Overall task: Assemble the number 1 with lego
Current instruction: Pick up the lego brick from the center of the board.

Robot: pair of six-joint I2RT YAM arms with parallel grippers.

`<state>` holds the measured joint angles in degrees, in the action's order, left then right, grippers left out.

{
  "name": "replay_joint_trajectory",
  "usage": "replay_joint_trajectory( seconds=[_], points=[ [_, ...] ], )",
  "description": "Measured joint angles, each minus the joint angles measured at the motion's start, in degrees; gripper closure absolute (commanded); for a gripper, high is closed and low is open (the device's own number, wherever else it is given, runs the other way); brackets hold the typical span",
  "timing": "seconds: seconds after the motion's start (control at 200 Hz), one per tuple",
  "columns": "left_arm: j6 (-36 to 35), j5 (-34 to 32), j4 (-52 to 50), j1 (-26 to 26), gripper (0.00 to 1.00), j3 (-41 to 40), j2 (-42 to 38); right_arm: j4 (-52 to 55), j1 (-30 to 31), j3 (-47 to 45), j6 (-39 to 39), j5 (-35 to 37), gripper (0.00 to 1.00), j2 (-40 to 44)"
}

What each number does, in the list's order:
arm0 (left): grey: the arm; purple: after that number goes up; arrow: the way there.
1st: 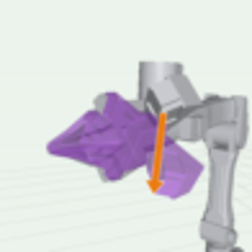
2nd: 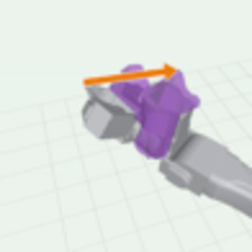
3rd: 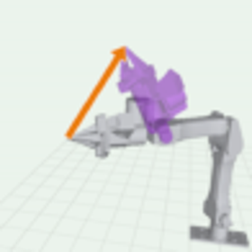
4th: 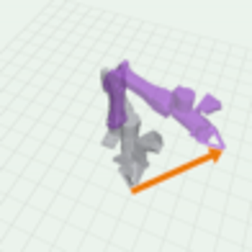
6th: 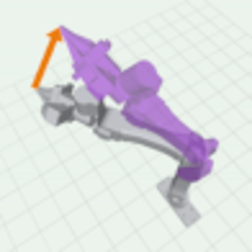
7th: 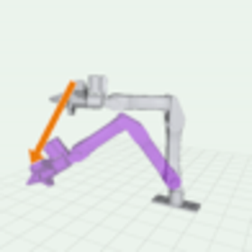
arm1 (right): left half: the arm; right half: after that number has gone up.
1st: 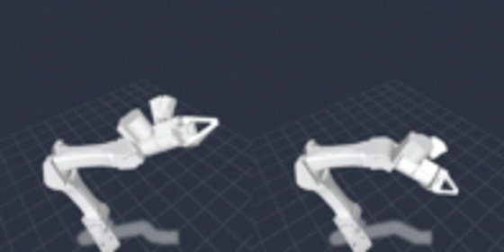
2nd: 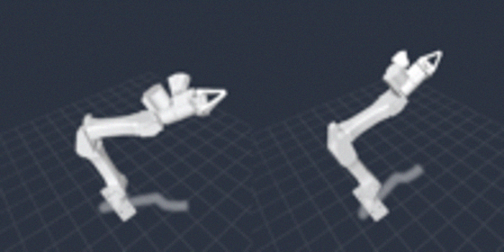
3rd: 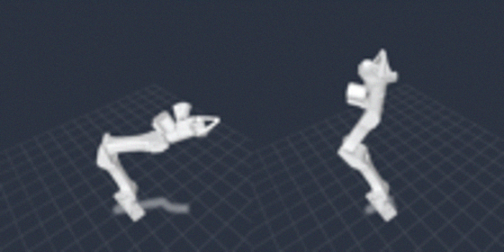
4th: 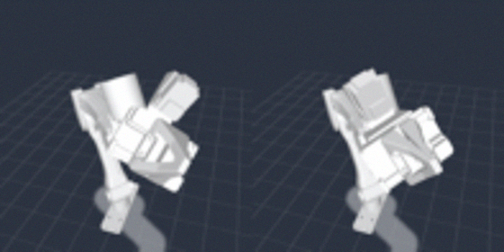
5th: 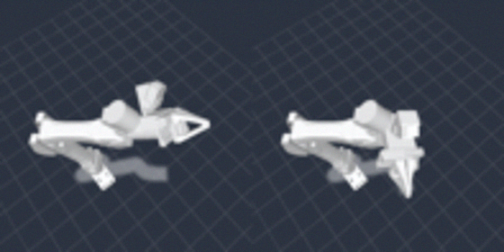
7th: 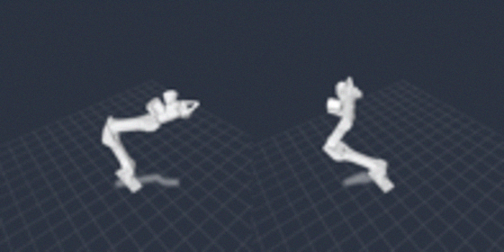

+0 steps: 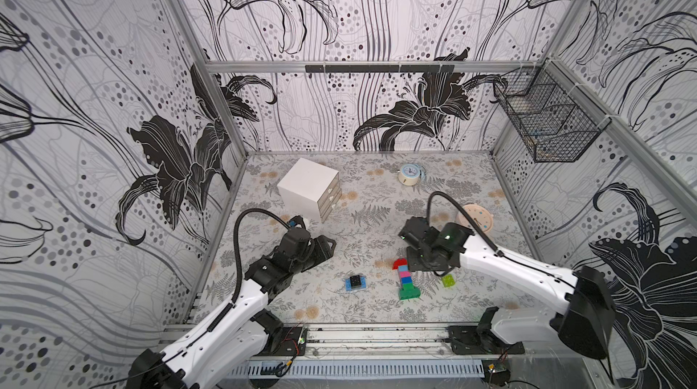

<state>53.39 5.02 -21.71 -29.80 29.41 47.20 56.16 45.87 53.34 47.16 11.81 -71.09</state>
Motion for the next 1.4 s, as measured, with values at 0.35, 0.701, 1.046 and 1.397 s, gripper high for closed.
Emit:
replay_joint_trajectory(
  seconds=[0.35, 0.701, 1.046, 1.397],
  points=[
    [-0.1, -3.6, 1.0, 0.3, 0.37, 0.5, 1.5, -5.4, -17.0, -16.0, -4.3, -9.0, 0.24, 4.5],
    [-0.2, -3.6, 1.2, 1.0, 0.37, 0.8, 1.7, -12.1, -17.0, -16.0, -9.1, -16.6, 0.34, -0.7],
    [-0.2, -3.5, 1.6, 1.5, 0.38, 0.8, 2.1, -10.4, -17.0, -13.5, -11.0, -14.5, 0.48, -3.9],
    [0.0, -3.4, 1.6, 2.2, 0.39, 0.8, 1.3, -9.8, -16.6, -10.6, -12.6, -11.7, 0.49, -9.5]
  ],
)
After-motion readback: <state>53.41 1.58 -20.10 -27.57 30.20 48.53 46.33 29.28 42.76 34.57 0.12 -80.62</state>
